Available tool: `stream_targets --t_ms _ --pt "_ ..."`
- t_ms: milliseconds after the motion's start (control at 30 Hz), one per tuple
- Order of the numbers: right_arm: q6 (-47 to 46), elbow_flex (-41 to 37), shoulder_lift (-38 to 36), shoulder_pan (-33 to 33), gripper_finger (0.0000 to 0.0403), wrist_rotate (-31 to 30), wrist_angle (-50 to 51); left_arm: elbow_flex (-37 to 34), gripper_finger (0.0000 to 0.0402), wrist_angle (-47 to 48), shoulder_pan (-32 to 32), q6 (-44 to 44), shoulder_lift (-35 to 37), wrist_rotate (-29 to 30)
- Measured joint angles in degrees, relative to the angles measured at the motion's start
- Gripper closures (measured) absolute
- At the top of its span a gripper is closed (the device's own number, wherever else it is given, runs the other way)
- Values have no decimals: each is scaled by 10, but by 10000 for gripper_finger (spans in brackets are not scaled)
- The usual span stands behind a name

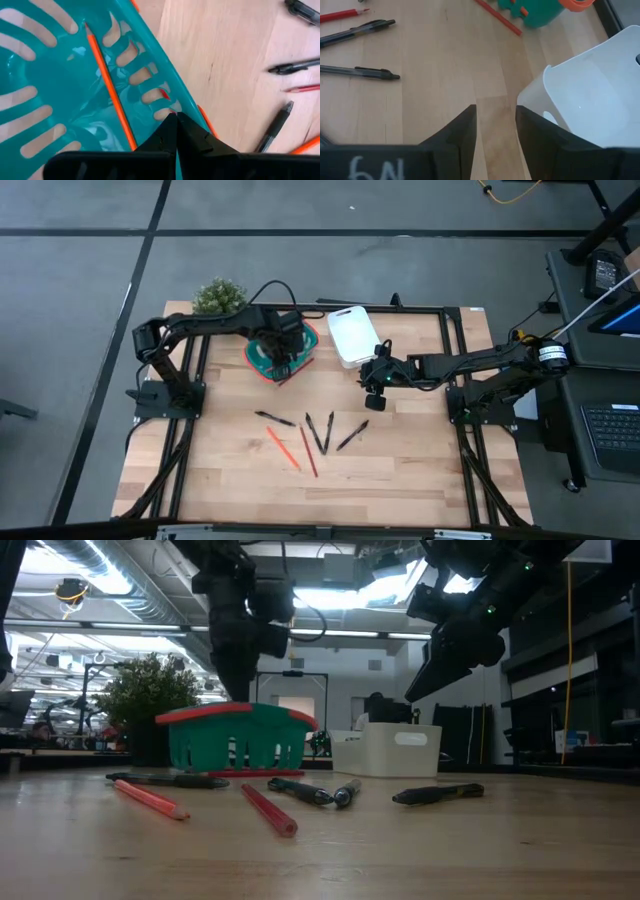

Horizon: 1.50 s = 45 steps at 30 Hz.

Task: Sort pens & pencils
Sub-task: Adjust the green basket

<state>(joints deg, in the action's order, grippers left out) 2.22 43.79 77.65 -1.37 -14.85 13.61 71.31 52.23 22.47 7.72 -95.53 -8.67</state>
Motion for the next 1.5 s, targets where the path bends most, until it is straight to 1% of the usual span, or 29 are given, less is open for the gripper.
stream_targets --t_ms 133,267,333,400,500,600,700,1033,1500 --pt "0 0 0 0 264 0 0 0 401 0 -3 8 0 -3" --pt "10 0 0 0 264 0 0 0 401 -8 -2 33 0 -62" --pt "11 0 0 0 264 0 0 0 401 -12 -3 37 0 -67" --pt "11 0 0 0 264 0 0 0 401 -11 -3 36 0 -49" --pt "11 0 0 0 264 -1 0 0 401 -9 6 32 0 27" --pt "11 0 0 0 264 0 0 0 401 -8 17 16 0 88" --pt "11 0 0 0 264 -1 0 0 401 -9 26 14 0 124" --pt "11 0 0 0 264 -1 0 0 401 -12 46 14 0 141" --pt "11 0 0 0 264 -1 0 0 401 -60 87 34 0 143"
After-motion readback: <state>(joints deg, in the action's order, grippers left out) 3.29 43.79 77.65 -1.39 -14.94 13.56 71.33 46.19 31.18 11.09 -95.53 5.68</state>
